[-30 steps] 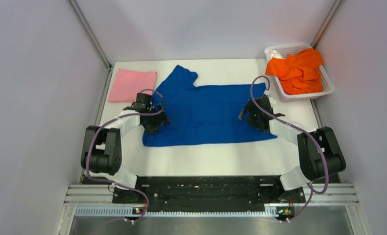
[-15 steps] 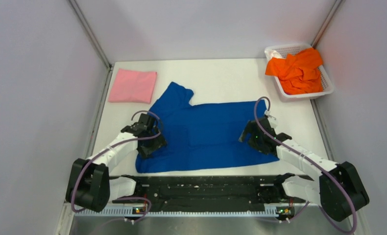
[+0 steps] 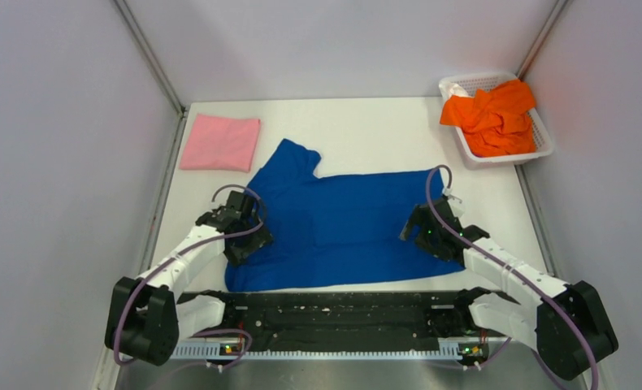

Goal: Fold and stack the t-shirts
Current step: Fold the flattened tshirt in 1/3 of the way, then grab the side of the flattened tshirt furthest away from the robot with both arms

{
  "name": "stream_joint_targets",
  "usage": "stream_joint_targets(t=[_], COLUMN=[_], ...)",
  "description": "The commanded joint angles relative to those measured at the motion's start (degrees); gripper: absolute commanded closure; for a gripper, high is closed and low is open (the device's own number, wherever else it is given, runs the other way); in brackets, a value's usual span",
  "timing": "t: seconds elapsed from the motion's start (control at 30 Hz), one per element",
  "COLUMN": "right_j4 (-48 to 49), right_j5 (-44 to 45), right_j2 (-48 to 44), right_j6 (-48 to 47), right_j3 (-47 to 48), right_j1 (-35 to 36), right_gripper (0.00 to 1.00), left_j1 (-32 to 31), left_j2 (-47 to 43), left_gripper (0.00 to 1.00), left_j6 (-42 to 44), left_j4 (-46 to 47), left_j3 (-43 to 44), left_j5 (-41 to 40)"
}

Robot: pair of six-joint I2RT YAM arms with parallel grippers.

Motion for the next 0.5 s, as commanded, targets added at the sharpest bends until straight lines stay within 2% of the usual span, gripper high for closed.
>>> stream_joint_targets(t=[0.0,0.13,0.27,0.47], right_j4=[0.2,0.3,1.7,7.1], right_j5=[2.2,5.6,13.6,19.4], right_j2=[-1.2,-1.2,-0.7,5.0], right_j6=[-2.6,-3.5,0.1,-3.0], right_j3=[4.1,9.1,12.9,19.5], right_j1=[0.4,0.4,0.4,-0.4], right_gripper=[0.01,0.01,0.01,0.01], left_j1=[0.0,-0.1,-0.1,0.0], left_j2=[-0.1,-0.7,1.4,19.5], left_gripper=[0.14,0.13,0.06,0.01], left_j6=[2.1,4.2,7.6,13.4], left_j4=[-0.2,-1.0,3.4,6.7], left_j3=[5.7,11.7,19.3,38.8], left_j5=[-1.5,-1.0,-1.0,-3.0])
